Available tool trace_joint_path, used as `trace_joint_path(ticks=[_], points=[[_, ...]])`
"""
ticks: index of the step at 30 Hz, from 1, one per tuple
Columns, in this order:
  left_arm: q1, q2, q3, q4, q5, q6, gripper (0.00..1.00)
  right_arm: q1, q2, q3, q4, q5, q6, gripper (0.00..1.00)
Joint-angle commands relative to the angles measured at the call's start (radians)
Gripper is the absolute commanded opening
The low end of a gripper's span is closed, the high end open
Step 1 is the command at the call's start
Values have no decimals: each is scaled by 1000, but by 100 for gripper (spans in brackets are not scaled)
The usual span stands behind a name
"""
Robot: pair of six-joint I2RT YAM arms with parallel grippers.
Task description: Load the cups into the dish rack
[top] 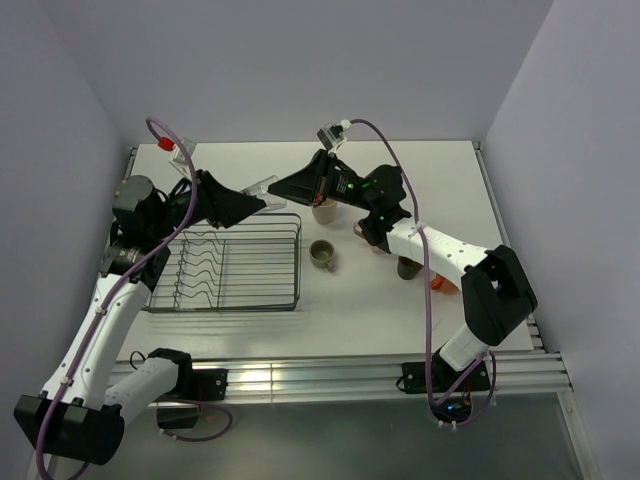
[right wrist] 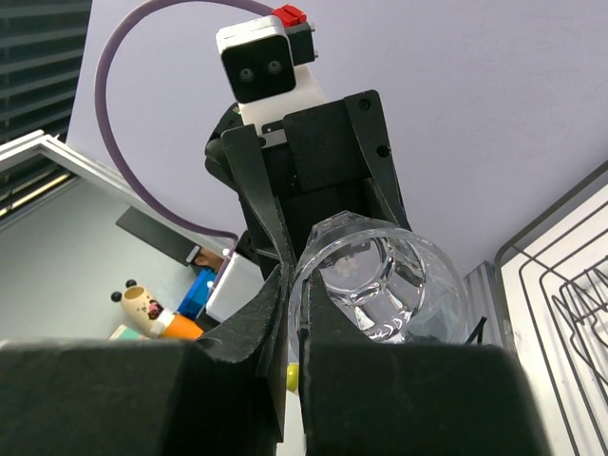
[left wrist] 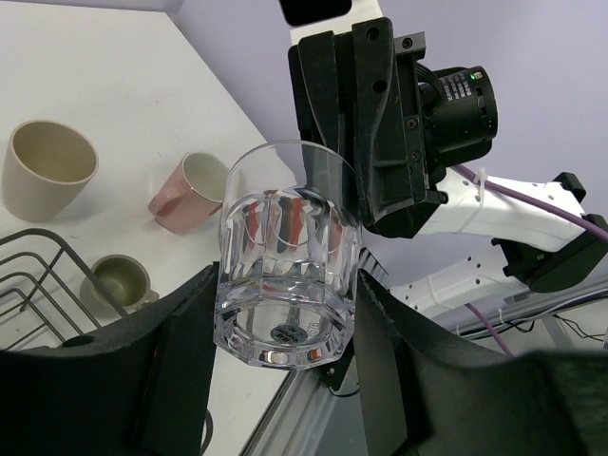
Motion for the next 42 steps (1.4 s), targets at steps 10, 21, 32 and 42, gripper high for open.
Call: trace_joint_path(ticks=[10,21,32,42], points=[[-6,-9,56,4,-36,16,0,9,3,17,17,22,-35,36],[0,-18,135,-160,-183,94,0,-44,-71,-109,-30,80,-60,52],[34,8,301,-480,-448,226,0,-184,-224,-219,-269,135,-219,53],[215,149,360,-890,-887,278,0,-183,-365,-134,-838,388,-621,55]])
